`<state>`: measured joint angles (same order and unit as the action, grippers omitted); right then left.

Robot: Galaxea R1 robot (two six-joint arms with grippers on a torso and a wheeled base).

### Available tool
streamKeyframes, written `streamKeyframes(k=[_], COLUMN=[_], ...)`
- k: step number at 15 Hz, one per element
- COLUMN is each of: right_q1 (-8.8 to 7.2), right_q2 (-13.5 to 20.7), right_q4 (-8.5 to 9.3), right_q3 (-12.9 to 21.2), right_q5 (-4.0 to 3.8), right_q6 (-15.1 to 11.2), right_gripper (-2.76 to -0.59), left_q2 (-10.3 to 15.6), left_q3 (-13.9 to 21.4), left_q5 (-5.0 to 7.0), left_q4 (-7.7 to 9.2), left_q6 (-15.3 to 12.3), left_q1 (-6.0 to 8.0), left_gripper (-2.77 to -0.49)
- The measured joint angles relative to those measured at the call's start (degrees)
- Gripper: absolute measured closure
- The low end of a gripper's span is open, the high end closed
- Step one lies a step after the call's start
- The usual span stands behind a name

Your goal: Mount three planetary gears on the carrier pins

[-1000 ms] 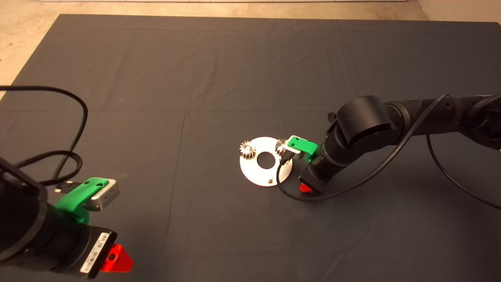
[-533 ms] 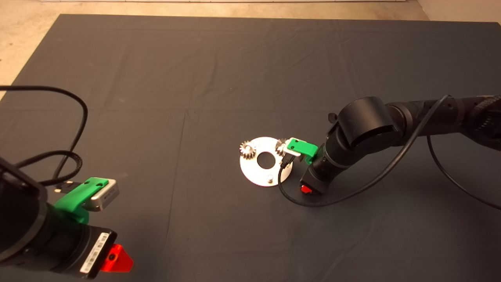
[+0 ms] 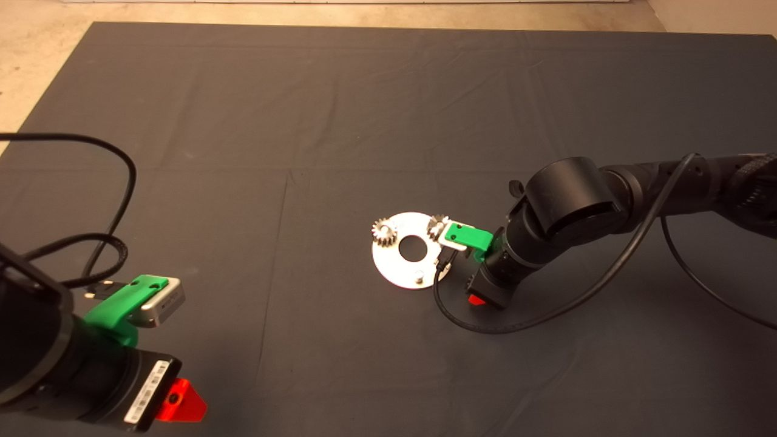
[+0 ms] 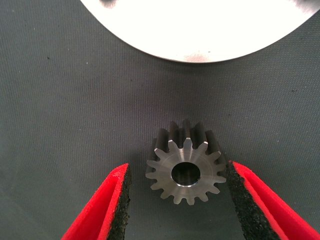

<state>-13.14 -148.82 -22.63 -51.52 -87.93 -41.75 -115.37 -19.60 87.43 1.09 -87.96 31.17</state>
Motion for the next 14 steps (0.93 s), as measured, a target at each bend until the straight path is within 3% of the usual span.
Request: streamKeyframes(k=[11,14], right_q1=[0.81,0.9], right_q2=[1.52,1.72], right_q4=[-0.06,-0.06], right_q3=[0.15,0.15], right_q5=[0.23,0.09], right_q6=[3.45,4.05], right_gripper=[-1.36,-1.25], left_q2=[0.0,0.0], left_q3=[0.01,0.01], left_q5=[0.01,0.0], left_q4=[0.01,0.01], left_q6=[0.0,0.0], left_q1=[0.0,0.0], left_gripper=[-2.47,-2.47])
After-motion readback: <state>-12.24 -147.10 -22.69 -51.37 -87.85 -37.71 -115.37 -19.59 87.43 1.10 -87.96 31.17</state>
